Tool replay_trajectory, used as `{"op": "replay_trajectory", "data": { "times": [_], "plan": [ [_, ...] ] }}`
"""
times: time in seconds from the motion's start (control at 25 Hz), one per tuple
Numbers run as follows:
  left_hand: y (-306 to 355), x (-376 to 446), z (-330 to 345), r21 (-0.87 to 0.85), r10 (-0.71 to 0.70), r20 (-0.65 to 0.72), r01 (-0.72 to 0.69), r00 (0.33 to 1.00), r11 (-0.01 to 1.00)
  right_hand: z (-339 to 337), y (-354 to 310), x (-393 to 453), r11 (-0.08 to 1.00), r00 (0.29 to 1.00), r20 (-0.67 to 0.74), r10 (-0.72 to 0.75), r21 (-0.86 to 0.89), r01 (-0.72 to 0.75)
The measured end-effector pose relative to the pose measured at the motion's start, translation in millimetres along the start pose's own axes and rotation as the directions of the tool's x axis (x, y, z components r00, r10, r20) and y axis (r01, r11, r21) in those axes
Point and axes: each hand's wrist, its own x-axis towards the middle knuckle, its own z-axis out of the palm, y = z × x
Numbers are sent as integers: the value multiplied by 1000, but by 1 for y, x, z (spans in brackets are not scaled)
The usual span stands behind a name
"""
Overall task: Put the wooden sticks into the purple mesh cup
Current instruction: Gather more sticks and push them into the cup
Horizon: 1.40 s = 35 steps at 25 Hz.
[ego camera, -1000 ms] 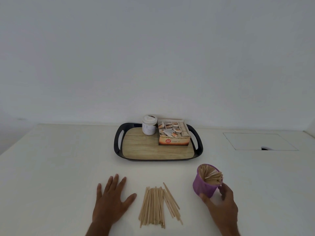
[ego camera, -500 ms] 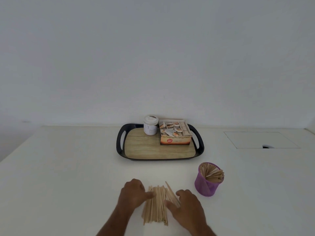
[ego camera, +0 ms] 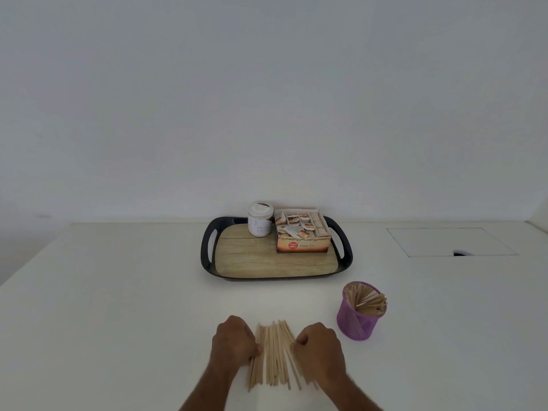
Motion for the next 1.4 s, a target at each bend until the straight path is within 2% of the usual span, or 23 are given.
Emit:
{"op": "replay_trajectory", "data": {
  "times": [0.16, 0.36, 0.64, 0.84, 0.96, 1.08, 1.2, 1.32, 1.4],
  "plan": [
    [-4, 5, -1, -84, -46, 45, 49, 998, 995, 0, 6, 7, 998, 999, 31, 33, 57, -35],
    [-5, 4, -1, -113, -29, 62, 36, 998, 993, -4, 8, 11, 990, 998, 15, 54, 129, -55],
    [-5, 7, -1, -118, 0, 27, 4, 1000, 993, -21, 14, 12, 925, 999, 38, 24, 379, -37],
    [12, 1, -7, -188, 35, -6, -36, 999, 981, -50, 8, 5, 879, 994, -58, -91, 464, 108],
    [33, -2, -9, -255, 134, 2, -129, 991, 958, -76, 8, 6, 850, 991, -88, -97, 511, 129],
    [64, -13, -8, -394, 246, -26, -236, 969, 888, -113, 10, 7, 830, 975, -214, -52, 534, 161],
    [100, -23, 2, -497, 354, -87, -349, 931, 795, -147, 23, 15, 860, 919, -394, 4, 470, 198],
    [135, -31, 18, -555, 411, -158, -425, 898, 715, -163, 40, 25, 891, 894, -447, 26, 416, 182],
    [151, -33, 29, -543, 439, -194, -469, 877, 697, -163, 48, 30, 910, 887, -460, 35, 382, 162]
  ]
}}
